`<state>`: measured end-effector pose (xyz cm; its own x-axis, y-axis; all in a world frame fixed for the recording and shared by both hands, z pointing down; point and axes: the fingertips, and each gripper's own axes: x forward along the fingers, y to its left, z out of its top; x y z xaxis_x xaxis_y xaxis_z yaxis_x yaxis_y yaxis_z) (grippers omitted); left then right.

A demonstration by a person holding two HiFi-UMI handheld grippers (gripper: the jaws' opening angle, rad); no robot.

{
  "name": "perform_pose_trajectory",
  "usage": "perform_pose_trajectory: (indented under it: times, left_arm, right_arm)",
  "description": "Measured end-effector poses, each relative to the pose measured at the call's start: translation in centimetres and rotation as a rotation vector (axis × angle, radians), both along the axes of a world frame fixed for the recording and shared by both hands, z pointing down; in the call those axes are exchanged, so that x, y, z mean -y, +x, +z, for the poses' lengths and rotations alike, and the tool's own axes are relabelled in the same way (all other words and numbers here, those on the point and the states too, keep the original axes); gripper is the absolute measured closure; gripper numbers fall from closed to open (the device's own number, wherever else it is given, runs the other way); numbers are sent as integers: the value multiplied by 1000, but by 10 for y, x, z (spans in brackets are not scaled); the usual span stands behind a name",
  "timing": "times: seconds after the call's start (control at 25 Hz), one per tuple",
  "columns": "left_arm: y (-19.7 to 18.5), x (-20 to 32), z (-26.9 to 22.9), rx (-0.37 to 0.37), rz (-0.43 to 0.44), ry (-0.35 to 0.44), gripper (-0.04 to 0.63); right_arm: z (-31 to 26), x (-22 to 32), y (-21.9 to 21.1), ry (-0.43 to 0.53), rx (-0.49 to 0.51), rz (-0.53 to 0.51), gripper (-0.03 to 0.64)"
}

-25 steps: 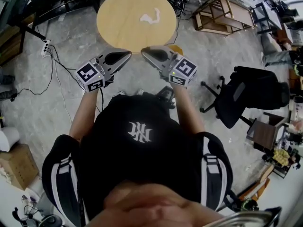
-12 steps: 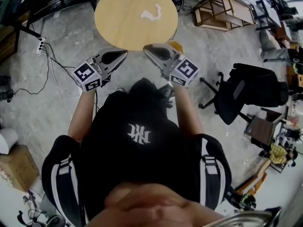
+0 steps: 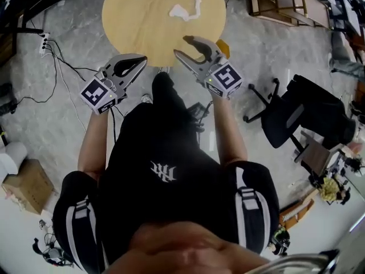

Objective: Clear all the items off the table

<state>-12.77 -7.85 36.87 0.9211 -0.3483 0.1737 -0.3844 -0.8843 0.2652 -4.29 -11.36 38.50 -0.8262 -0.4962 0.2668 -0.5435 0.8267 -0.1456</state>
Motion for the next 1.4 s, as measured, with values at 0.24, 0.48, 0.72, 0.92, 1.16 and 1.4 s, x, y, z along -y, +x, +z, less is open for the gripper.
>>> perform_pose_trajectory:
  times: [0.24, 0.48, 0.72, 0.92, 1.16, 1.4]
  left_arm:
    - [17, 68, 56, 101, -10, -59, 583]
    - [35, 118, 93, 145, -11, -82, 583]
    - [55, 139, 117, 135, 49, -80, 583]
    - [64, 136, 132, 134, 112, -69, 583]
    - [70, 137, 130, 115, 138, -64, 583]
    - [79, 130, 130, 121, 158, -49, 583]
  right_arm:
    - [83, 99, 33, -87, -34, 48, 291]
    - [158, 168, 65, -115, -134, 148, 170]
    - [235, 193, 74, -223, -300, 192, 26]
    - [259, 196, 82, -250, -383, 221, 28]
    - [269, 189, 88, -278, -434, 222, 106]
    - [266, 185, 97, -275, -460, 215, 385]
